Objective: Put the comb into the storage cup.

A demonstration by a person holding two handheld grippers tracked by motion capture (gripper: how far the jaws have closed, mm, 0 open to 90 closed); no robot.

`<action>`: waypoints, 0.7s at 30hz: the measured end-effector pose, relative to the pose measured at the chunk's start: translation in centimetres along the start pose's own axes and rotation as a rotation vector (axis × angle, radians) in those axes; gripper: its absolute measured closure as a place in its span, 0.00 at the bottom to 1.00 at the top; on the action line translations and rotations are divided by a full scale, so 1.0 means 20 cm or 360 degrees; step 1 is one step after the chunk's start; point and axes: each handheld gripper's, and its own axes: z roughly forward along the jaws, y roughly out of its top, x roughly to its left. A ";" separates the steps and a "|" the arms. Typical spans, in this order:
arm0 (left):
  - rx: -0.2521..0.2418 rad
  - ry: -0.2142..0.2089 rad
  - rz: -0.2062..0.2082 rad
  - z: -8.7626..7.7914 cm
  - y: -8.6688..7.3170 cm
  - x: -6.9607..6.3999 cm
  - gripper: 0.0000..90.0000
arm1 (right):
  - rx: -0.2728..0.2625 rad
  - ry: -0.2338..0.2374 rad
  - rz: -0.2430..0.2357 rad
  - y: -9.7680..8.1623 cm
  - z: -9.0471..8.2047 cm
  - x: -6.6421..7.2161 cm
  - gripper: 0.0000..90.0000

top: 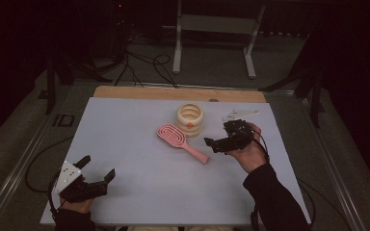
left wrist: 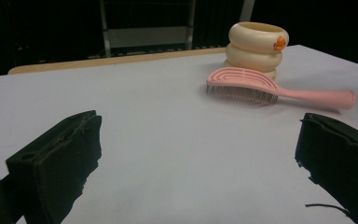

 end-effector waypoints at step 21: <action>0.0004 0.0002 -0.0003 0.00 0.00 0.00 0.01 | 0.0104 0.0051 -0.0069 0.07 0.09 0.00 0.08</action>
